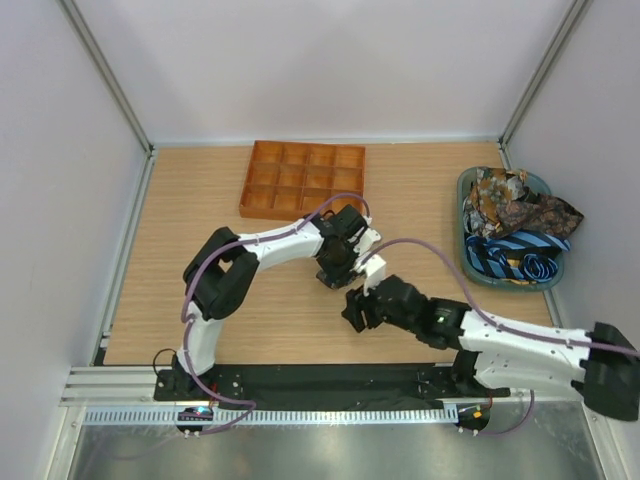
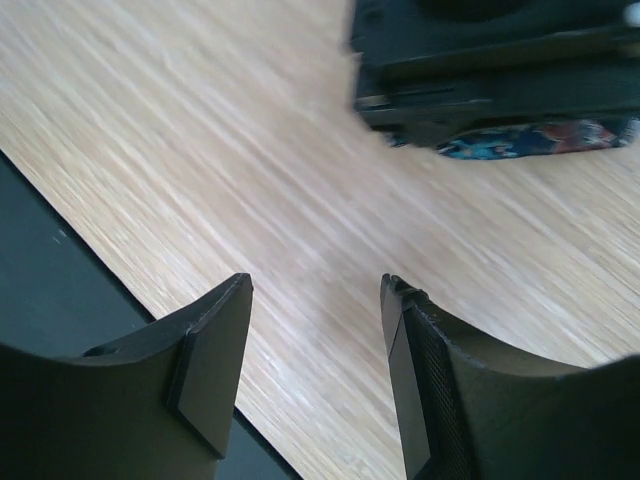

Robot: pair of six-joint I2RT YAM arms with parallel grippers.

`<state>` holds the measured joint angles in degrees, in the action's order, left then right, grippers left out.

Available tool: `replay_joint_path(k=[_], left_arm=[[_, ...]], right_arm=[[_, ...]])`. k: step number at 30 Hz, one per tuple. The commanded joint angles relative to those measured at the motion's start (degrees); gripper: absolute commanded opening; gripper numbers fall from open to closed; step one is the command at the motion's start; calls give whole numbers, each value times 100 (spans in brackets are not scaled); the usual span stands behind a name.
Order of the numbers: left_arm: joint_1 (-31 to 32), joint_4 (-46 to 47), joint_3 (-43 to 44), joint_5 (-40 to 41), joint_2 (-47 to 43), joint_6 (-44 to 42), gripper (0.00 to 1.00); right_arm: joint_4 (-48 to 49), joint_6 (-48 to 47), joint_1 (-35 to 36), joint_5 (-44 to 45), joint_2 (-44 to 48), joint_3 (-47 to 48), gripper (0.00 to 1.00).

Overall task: Roll the ties
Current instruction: Roll the tie

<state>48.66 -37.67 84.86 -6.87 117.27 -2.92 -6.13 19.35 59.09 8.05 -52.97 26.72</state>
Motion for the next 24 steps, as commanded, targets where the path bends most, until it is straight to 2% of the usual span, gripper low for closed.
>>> replay_joint_path(k=[1,2,4,5,9,13,17,20,24], left_arm=[[-94,-838,47,-68,445,116,30],[-85,-882,100,-68,498,125,30],[-85,-979,171,-86,542,151,30],[-94,-1005,215,-103,568,160,30],[-85,-1128,320,-156,630,178,30],[-85,-1313,426,-165,709,169,30],[-85,-1471,540,-209,779,178,29],[-85,-1611,654,-270,858,186,29],[-85,-1805,804,-279,938,186,29]], right_arm=[[-160,-546,953,1819,-853,937,61],[-326,-669,1408,2336,-1116,1114,61],[-485,-845,1771,2743,-1811,1648,61],[-755,-950,1894,3146,-2022,1844,61],[-1530,-1197,2255,3815,-3226,2863,61],[-2558,-1329,2318,4492,-4796,4188,62],[-3559,-1426,2291,5003,-5818,5096,64],[-4052,-1426,2169,5162,-6399,5633,67],[-4160,-1592,1984,5294,-6752,5844,67]])
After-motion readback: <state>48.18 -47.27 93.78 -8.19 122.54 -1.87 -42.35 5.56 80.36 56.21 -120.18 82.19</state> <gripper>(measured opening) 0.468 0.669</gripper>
